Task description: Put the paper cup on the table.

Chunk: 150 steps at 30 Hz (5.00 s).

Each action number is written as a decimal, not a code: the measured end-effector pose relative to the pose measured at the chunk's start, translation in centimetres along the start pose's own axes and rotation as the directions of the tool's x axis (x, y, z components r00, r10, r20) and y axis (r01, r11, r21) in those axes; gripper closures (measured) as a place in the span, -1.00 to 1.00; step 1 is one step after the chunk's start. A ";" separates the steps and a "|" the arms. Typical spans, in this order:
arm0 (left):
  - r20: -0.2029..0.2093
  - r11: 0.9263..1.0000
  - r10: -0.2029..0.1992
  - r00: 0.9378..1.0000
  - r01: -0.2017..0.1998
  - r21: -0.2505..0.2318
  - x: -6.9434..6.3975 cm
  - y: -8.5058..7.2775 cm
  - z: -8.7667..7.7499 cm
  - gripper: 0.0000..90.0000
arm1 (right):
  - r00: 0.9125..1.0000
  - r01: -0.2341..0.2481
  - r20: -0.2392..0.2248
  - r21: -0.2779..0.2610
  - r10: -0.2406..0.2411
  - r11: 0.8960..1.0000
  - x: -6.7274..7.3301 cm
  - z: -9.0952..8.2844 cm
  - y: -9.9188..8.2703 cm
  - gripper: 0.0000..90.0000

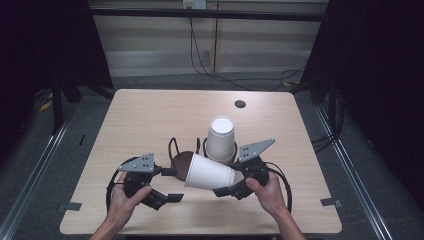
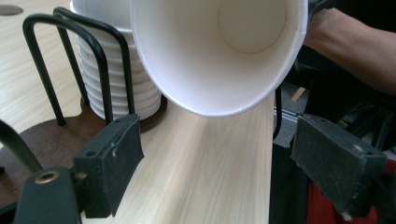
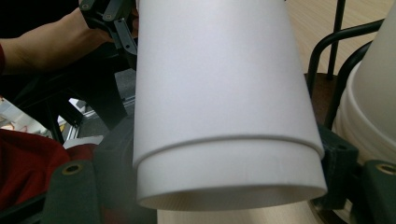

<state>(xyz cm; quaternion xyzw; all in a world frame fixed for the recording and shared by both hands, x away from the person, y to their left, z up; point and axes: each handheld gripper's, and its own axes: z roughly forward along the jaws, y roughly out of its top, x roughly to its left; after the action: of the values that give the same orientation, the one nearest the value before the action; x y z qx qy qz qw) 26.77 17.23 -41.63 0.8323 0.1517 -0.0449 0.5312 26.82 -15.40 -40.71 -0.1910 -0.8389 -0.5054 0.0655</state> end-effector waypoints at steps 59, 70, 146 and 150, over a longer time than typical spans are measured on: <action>0.035 0.986 0.027 0.999 -0.020 -0.163 -0.8 1.3 1.7 -0.89 | 0.993 0.081 -0.081 -0.017 -0.082 0.997 1.1 2.3 0.3 -0.43; 0.038 0.987 0.020 0.999 -0.014 -0.159 -1.1 1.2 1.8 -0.85 | 0.992 0.088 -0.089 -0.014 -0.089 0.996 1.1 2.5 0.3 -0.44; -0.127 0.982 -0.096 0.987 0.115 0.148 1.3 0.3 -3.4 -0.68 | 0.978 0.006 0.206 -0.115 0.018 0.993 0.7 -0.1 -1.3 -0.67; -0.142 0.977 -0.102 0.985 0.126 0.174 1.5 -0.5 -4.5 -0.69 | 0.976 0.001 0.216 -0.114 0.024 0.993 0.7 -0.1 -1.4 -0.67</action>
<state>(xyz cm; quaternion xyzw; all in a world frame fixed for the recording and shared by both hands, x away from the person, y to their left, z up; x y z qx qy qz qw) 27.69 21.77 -40.48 0.8684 0.2296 -0.0337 0.4382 25.66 -15.87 -41.59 -0.2534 -0.8098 -0.5280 -0.0342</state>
